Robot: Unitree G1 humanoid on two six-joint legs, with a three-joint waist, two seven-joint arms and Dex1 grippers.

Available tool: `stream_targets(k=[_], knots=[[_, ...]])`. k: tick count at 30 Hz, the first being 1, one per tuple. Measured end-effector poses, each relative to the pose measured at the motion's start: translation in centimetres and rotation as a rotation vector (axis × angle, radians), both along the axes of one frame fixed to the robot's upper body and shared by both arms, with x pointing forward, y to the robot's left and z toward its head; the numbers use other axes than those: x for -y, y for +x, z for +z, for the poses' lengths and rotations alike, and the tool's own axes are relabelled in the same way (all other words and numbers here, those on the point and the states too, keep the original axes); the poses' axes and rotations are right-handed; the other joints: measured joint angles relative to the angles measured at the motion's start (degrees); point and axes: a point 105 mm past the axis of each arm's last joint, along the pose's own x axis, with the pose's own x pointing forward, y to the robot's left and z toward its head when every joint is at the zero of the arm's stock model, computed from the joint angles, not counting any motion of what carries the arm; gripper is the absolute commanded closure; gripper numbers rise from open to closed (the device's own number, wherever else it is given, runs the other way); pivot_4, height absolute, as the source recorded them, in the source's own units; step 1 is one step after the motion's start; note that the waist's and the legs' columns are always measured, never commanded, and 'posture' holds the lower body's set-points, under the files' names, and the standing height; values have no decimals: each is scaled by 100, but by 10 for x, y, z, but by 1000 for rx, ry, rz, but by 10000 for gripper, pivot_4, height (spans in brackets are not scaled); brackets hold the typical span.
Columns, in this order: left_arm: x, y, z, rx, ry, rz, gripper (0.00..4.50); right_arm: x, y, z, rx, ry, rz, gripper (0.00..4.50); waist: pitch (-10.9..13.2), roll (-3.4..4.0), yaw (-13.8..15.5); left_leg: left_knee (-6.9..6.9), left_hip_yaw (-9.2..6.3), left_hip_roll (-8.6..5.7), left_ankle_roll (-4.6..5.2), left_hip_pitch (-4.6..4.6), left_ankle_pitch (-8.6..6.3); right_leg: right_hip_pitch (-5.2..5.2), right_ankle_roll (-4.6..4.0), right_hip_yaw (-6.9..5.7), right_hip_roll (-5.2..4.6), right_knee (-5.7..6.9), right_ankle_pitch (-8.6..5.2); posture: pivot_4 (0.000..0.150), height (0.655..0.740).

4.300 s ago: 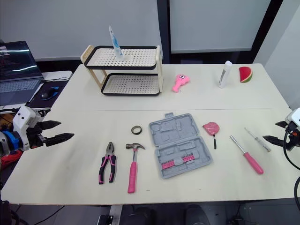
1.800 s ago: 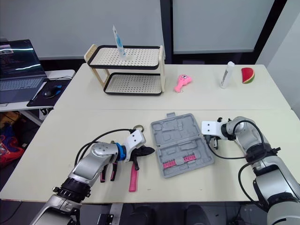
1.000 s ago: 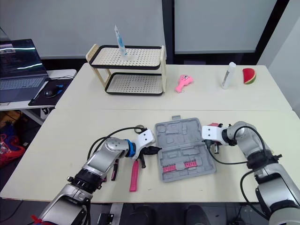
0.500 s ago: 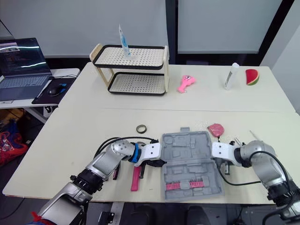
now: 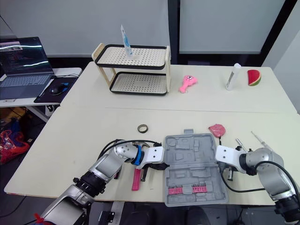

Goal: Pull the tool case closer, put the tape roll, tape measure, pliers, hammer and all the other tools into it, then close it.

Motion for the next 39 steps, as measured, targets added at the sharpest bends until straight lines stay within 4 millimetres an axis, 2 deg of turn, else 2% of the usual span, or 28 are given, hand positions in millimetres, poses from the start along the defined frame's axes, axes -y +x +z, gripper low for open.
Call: stream_targets(k=[13,20,32,39], knots=[[9,-13,-4,-21,28,-117,45000,7,-27,-9,-103,21,-42,44621,0,-1,5,0,1,1,2,1,-1,3,0,0,0,-1,0,1500,7400],[10,-16,-5,-29,32,-135,45000,7,-31,-10,-109,23,-46,44621,0,-1,5,0,1,1,2,1,-1,4,0,0,0,-1,0,1500,7400],[13,-34,-9,-63,31,-180,45000,9,-34,-12,-108,18,-53,44621,0,-1,6,0,-1,1,3,3,-1,7,0,0,0,-2,0,1500,7400],[14,-30,-7,-40,45,-194,45000,9,-34,-12,-104,15,-57,44621,0,-1,9,0,0,1,3,5,-2,11,1,-1,1,-3,0,1500,7400]])
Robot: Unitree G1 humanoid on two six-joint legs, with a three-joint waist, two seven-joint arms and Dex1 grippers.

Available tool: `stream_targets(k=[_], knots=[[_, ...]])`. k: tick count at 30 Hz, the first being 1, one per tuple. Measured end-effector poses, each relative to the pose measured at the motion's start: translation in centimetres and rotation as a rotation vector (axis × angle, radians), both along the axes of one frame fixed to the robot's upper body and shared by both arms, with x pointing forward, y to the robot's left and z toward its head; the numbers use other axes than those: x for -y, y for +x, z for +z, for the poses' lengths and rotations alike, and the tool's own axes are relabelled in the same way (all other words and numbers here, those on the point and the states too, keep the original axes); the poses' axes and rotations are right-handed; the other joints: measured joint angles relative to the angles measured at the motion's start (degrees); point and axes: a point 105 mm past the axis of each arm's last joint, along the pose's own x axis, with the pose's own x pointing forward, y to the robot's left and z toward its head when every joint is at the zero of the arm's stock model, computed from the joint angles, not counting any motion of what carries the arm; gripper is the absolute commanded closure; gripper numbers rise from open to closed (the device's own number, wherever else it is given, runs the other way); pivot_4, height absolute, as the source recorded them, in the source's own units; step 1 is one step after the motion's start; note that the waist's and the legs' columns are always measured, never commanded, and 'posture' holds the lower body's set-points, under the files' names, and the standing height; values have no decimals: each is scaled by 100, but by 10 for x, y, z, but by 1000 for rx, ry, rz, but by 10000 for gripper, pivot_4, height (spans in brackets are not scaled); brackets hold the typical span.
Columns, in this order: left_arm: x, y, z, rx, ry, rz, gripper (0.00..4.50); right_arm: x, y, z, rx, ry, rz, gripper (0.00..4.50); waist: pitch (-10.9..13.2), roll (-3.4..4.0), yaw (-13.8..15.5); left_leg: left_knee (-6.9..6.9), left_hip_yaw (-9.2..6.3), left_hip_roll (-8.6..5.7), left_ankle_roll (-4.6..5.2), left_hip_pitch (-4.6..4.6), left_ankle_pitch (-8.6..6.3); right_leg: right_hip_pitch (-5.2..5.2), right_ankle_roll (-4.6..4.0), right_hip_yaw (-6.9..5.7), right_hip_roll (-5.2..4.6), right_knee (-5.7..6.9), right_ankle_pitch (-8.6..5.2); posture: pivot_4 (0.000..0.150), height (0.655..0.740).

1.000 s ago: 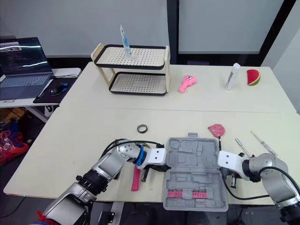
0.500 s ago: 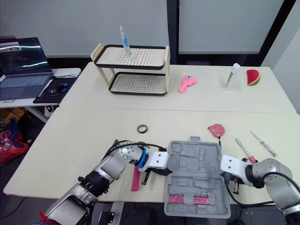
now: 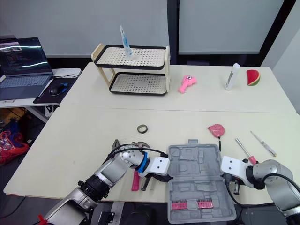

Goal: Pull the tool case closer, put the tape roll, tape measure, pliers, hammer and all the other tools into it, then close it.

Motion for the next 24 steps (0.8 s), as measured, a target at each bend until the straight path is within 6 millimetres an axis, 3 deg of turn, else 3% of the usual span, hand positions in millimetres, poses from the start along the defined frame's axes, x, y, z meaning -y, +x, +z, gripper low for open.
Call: stream_targets(k=[24], knots=[[-8,16,5,86,39,31,45000,4,3,1,11,20,47,44621,0,-3,-14,1,0,1,0,12,0,11,1,1,1,0,0,1500,7400]])
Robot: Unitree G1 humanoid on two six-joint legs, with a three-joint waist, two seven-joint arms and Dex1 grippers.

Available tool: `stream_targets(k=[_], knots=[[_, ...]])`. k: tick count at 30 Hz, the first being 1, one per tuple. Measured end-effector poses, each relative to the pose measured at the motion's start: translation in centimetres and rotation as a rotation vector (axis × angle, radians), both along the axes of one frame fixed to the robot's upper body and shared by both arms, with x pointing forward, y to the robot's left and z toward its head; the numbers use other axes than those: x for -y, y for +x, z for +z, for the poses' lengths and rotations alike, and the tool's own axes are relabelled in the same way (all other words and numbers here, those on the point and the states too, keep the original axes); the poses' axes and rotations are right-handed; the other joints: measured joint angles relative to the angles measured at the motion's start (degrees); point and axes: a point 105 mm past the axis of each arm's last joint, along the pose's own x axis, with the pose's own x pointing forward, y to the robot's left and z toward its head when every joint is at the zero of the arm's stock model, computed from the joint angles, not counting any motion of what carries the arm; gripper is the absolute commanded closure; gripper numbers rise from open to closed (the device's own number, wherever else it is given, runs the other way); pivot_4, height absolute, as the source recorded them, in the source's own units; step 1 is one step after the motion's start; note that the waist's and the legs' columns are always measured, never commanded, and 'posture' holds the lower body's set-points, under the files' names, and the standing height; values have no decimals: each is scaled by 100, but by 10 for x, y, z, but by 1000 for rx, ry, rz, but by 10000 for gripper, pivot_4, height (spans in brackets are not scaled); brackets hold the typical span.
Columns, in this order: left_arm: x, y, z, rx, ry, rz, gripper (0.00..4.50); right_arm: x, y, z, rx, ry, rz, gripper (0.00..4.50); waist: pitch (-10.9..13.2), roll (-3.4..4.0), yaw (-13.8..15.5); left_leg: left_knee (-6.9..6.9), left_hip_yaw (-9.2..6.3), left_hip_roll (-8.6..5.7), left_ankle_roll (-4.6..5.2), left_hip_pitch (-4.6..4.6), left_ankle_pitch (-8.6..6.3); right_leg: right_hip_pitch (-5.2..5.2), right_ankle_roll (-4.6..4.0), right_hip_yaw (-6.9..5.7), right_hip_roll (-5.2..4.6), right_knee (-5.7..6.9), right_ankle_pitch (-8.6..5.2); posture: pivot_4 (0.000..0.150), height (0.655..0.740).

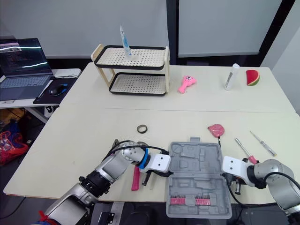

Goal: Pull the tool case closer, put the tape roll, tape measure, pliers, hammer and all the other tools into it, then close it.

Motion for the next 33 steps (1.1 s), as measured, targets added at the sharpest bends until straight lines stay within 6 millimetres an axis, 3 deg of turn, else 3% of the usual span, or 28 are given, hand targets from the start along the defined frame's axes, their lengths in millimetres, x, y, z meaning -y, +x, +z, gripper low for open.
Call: stream_targets(k=[6,15,17,20,23,26,30,33], knots=[[-17,0,3,-11,50,5,45000,6,7,4,20,-14,5,44621,0,1,-5,0,-1,1,0,-2,0,-1,0,0,2,-2,0,1500,7400],[-12,-3,7,-18,22,-4,45000,15,5,5,13,-38,18,44621,1,0,4,0,-1,1,0,-5,0,-1,0,-1,1,-5,0,1500,7400],[-15,6,19,-9,-13,39,45000,24,3,10,9,-57,13,44621,2,-3,5,0,0,1,0,-7,0,-3,0,-1,1,-4,0,1500,7400],[-24,29,52,11,-107,160,45000,37,6,27,35,-53,-20,44621,4,-6,-9,1,1,4,0,-7,0,-3,0,-1,3,-3,0,1500,7400],[-48,46,91,37,-216,279,45000,39,12,53,85,61,-85,44621,4,-6,-44,-1,10,11,1,-6,0,-3,0,0,8,-7,0,1500,7400],[-87,54,113,37,-298,419,45000,40,20,81,147,207,-156,39480,5,-7,-53,-2,10,17,2,-6,-1,-4,-1,1,13,-11,0,1500,7400],[-158,55,130,56,-358,642,33138,63,28,118,272,315,-268,30964,5,-7,-19,-3,2,15,2,-5,-2,-1,-1,0,9,-19,1,1500,7400],[-210,51,126,60,-378,820,23763,91,26,128,321,327,-366,24760,5,-7,2,-5,-1,9,5,-6,-3,-1,-1,-3,1,-24,1,1500,7400]])
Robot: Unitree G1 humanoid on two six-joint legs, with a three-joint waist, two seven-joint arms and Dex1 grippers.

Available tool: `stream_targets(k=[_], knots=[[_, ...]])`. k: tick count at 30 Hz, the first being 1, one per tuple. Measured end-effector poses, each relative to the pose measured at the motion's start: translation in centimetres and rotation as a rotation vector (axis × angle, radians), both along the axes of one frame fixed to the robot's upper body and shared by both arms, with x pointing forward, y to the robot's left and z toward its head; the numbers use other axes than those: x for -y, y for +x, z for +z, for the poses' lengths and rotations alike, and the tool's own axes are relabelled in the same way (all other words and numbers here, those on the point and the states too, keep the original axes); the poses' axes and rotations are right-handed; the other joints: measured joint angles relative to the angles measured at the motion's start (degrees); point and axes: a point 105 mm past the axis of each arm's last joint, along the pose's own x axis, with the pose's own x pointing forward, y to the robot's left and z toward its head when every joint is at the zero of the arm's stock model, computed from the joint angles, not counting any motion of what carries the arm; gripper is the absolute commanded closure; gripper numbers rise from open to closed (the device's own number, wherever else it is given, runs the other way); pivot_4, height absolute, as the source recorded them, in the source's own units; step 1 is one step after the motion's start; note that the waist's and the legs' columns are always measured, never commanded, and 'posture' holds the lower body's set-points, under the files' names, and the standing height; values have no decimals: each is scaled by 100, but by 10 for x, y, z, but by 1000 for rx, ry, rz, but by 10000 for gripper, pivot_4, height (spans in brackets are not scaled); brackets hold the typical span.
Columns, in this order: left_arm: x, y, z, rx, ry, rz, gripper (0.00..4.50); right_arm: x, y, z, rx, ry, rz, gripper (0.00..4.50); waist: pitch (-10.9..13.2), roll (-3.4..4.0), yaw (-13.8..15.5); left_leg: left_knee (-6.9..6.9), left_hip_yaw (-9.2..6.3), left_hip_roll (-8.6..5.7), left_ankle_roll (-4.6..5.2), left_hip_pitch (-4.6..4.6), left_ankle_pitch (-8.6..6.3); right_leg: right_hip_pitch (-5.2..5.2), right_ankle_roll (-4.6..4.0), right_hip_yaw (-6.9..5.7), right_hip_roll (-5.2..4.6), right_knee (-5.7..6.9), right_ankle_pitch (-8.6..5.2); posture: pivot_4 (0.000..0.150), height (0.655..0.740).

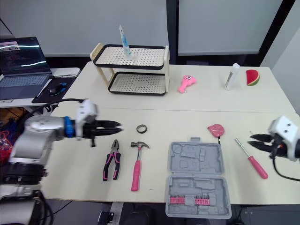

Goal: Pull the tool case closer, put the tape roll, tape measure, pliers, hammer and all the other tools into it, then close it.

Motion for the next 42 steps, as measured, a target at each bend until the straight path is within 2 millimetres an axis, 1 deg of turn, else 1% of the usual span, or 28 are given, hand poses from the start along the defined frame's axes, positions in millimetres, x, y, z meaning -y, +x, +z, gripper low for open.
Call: stream_targets(k=[2,3,5,7,8,9,10,14,17,20,22,23,24,27,28,29,30,31,32,33,35,36,37,38,39,40,42], knots=[[-36,-6,-9,-21,-10,122,17891,22,-3,1,15,-3,-71,20293,0,0,4,-3,-1,-1,2,0,-1,-1,1,-1,-17,-3,0,1500,7400],[-50,-9,-13,-28,-13,175,14888,33,-5,0,22,0,-108,18261,0,-1,5,-4,-3,-2,3,0,-2,-1,1,-3,-24,-3,0,1500,7400],[-68,-11,-16,-19,-25,253,8120,50,-8,-4,25,-10,-163,13348,0,0,7,-5,-2,-3,3,1,-2,-2,2,-7,-27,-1,1,1500,7400],[-82,-11,-20,-13,-36,319,1680,65,-12,-11,24,-18,-212,7995,0,0,-5,-5,0,-2,4,2,-2,-2,2,-5,-27,1,1,1500,7400],[-86,-10,-21,-9,-40,340,0,70,-13,-14,21,-15,-229,4880,0,0,-13,-5,3,-2,3,2,-2,-4,2,-4,-27,2,1,1500,7400],[-91,-10,-24,-10,-47,363,0,76,-15,-17,19,-15,-250,1230,0,1,-26,-6,7,-2,3,2,-2,-7,2,-1,-27,4,1,1500,7400],[-94,-10,-26,-12,-49,379,0,80,-16,-20,19,-14,-264,246,0,0,-38,-7,9,-2,3,2,-2,-9,2,1,-27,6,1,1500,7400],[-105,-12,-35,-19,-47,434,0,93,-19,-27,17,-8,-311,246,0,1,-67,-7,19,1,3,3,-2,-19,2,3,-26,18,1,1500,7400],[-107,-10,-34,4,-37,455,0,98,-18,-28,23,-22,-337,246,0,1,-78,-7,21,2,3,5,-2,-22,2,6,-26,25,1,1500,7400],[-108,-6,-32,31,-46,481,0,97,-14,-27,35,-35,-342,246,0,1,-78,-7,20,2,3,4,-2,-22,2,8,-26,28,1,1500,7400],[-107,-5,-30,51,-54,489,0,91,-9,-24,49,-43,-324,246,0,1,-78,-6,20,2,2,4,-2,-23,2,9,-27,28,1,1500,7400],[-108,-4,-29,63,-50,497,0,84,-6,-22,59,-35,-306,246,0,1,-83,-6,20,3,2,4,-2,-23,2,9,-26,28,1,1500,7400],[-109,-4,-27,79,-45,505,0,73,0,-19,78,-18,-275,246,-1,2,-95,-6,19,6,2,4,-1,-23,2,10,-26,29,1,1500,7400],[-109,-1,-21,112,-33,524,0,29,15,-10,128,49,-149,246,-1,2,-109,-6,15,7,1,3,-1,-23,2,11,-26,33,1,1500,7400],[-107,-2,-21,99,-41,521,0,2,20,-7,143,83,-72,246,-1,3,-109,-6,16,6,1,2,-1,-23,2,12,-26,33,1,1500,7400],[-106,-2,-21,86,-49,520,0,-16,23,-4,150,104,-17,246,-1,4,-108,-4,15,6,1,2,-1,-23,2,12,-26,35,1,1500,7400],[-104,-4,-23,63,-66,520,0,-43,26,-1,160,139,58,246,-1,3,-110,-4,12,7,1,0,-1,-23,2,10,-26,34,1,1500,7400],[-103,-4,-24,51,-73,519,0,-63,27,3,170,169,114,246,-1,3,-111,-3,10,7,1,-1,-1,-24,2,10,-26,35,1,1500,7400],[-100,-5,-25,39,-79,516,0,-93,26,10,188,220,196,246,-1,4,-109,-3,7,7,1,-1,-1,-24,2,8,-26,35,1,1500,7400],[-98,-6,-25,35,-79,512,0,-116,24,17,202,258,263,246,-1,4,-96,-3,4,6,1,-2,-1,-25,2,7,-26,34,1,1500,7400],[-96,-6,-25,31,-71,517,0,-150,18,29,221,307,359,246,-1,2,-58,-1,2,3,1,-4,-1,-25,2,7,-27,30,1,1500,7400],[-96,-8,-26,27,-64,518,0,-159,17,34,234,334,375,246,-2,0,-45,-1,1,2,1,-4,-2,-24,2,7,-29,26,1,1500,7400],[-95,-9,-29,20,-59,520,0,-173,17,41,256,374,400,246,-2,0,-41,-1,0,0,1,-4,-2,-24,3,7,-31,26,1,1500,7400],[-91,-9,-31,15,-60,514,0,-189,13,48,274,413,442,246,-2,0,-24,-1,-6,-1,1,-6,-2,-26,3,4,-32,26,1,1500,7400],[-86,-8,-31,15,-58,498,0,-201,8,51,281,425,478,246,-1,-2,-3,-1,-13,-1,0,-8,-2,-27,3,0,-32,26,1,1500,7400],[-81,-7,-30,15,-53,482,0,-209,4,52,285,424,498,246,-2,-8,17,-1,-20,-3,0,-12,-2,-27,3,-1,-32,24,1,1500,7400],[-74,-6,-28,19,-42,452,0,-214,2,50,282,417,496,246,-4,-14,40,-1,-19,-7,0,-13,-2,-26,2,4,-32,21,2,1500,7400]])
